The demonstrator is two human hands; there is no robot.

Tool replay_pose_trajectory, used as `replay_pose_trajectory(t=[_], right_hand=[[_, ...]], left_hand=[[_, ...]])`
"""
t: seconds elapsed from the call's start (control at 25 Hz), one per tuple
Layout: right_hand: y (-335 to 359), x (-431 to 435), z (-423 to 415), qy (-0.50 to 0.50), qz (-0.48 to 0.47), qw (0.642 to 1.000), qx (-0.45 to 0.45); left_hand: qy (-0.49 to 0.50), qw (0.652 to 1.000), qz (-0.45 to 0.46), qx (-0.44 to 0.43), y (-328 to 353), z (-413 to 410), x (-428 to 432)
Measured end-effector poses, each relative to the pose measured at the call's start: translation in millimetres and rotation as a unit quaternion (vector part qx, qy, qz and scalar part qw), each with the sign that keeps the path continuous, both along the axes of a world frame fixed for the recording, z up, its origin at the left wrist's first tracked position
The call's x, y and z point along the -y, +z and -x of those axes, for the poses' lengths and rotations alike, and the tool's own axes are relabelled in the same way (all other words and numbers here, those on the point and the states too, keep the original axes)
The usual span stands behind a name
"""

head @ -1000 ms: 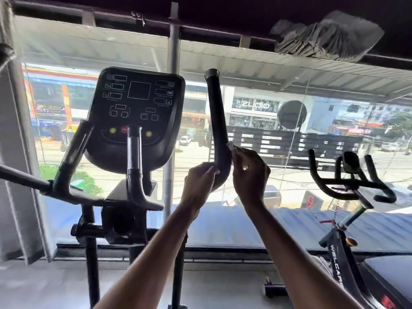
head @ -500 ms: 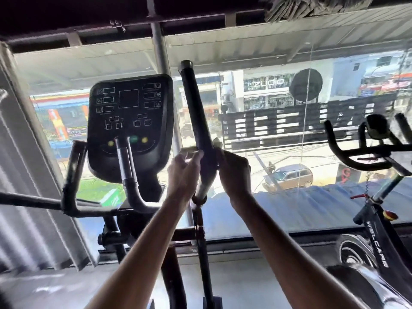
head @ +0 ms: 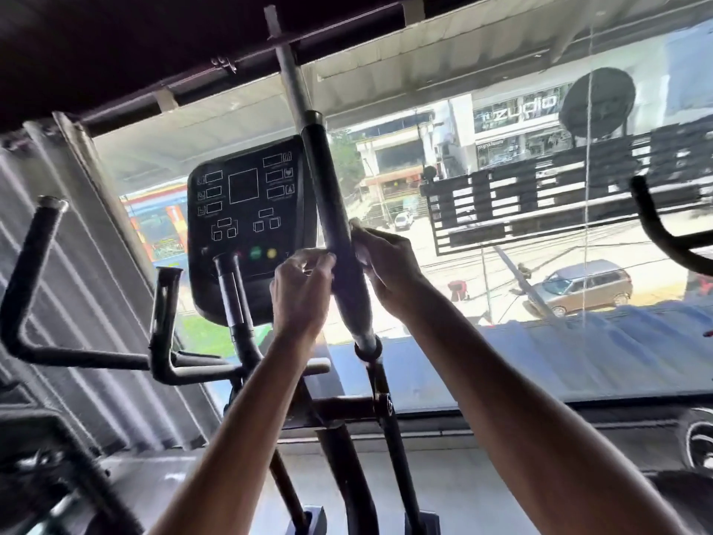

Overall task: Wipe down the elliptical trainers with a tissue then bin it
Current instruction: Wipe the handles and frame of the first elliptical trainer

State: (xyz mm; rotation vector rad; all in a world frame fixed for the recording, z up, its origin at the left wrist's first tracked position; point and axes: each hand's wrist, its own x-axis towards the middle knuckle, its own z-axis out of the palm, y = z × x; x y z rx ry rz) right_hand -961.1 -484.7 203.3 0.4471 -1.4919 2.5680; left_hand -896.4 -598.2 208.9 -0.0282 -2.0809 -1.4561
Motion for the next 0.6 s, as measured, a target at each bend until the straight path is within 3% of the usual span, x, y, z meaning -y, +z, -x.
replay_pose_trajectory(t=[0.12,0.24,0.32,0.6], right_hand=[[5.6,3.1,11.4,-0.03,0.024,0.999,-0.018],[-25.6,2.5,1.0,-0.207,-0.098,0.965,-0.127],[-38.2,0.7,-7.6,-0.264,-0.138,0.939,-0.172],[-64.3,-9.2,-32.0,-0.271,-0.141,0.933,-0.189]], left_hand=[[-0.005,1.0,-0.013,0.005,1.6,-1.3,-1.0],[-0.01,1.0,-0.009,0.01,2.3,-5.4,-1.5],[0.001,1.0,-0.009,0.004,3.4,-6.3,-3.1],[0.048,0.999,0.002,-0.013,-2.0,-4.9,-14.4]])
